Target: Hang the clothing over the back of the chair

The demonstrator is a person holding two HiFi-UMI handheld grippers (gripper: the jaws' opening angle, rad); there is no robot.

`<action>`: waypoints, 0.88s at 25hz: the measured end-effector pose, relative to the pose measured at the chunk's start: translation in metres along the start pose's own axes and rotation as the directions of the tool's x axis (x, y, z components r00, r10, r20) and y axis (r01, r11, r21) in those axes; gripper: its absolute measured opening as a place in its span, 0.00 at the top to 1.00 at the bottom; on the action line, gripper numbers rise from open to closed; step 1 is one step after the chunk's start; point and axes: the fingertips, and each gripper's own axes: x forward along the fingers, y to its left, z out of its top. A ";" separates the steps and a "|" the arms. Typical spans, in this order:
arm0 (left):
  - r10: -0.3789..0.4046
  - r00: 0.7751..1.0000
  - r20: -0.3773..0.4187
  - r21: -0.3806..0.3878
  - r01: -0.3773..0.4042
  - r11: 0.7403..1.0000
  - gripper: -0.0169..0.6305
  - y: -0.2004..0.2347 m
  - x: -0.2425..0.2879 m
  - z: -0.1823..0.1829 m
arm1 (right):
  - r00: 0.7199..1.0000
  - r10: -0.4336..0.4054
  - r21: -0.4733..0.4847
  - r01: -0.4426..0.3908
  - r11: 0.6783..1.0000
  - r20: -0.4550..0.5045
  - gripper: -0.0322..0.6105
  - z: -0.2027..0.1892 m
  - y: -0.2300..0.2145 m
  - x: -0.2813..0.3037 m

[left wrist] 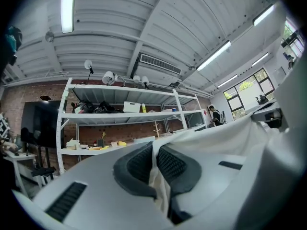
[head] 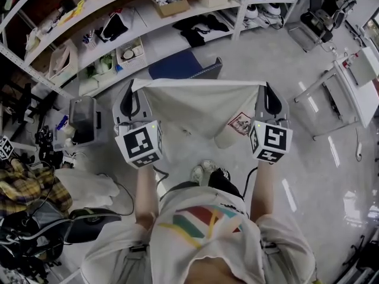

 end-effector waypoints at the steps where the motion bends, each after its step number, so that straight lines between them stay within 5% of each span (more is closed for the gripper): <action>1: 0.005 1.000 0.002 0.005 -0.005 1.000 0.95 0.002 0.003 0.004 | 1.000 0.006 -0.005 -0.006 1.000 0.008 0.94 0.004 0.000 0.004; 11: 0.015 0.998 0.062 0.044 -0.018 0.999 0.95 0.006 0.046 0.054 | 0.988 0.069 -0.077 -0.058 0.995 0.140 0.94 0.063 -0.021 0.055; 22: 0.084 0.975 0.207 0.156 -0.117 0.981 0.95 0.034 0.113 0.155 | 0.914 0.212 -0.251 -0.128 0.959 0.346 0.94 0.202 -0.041 0.151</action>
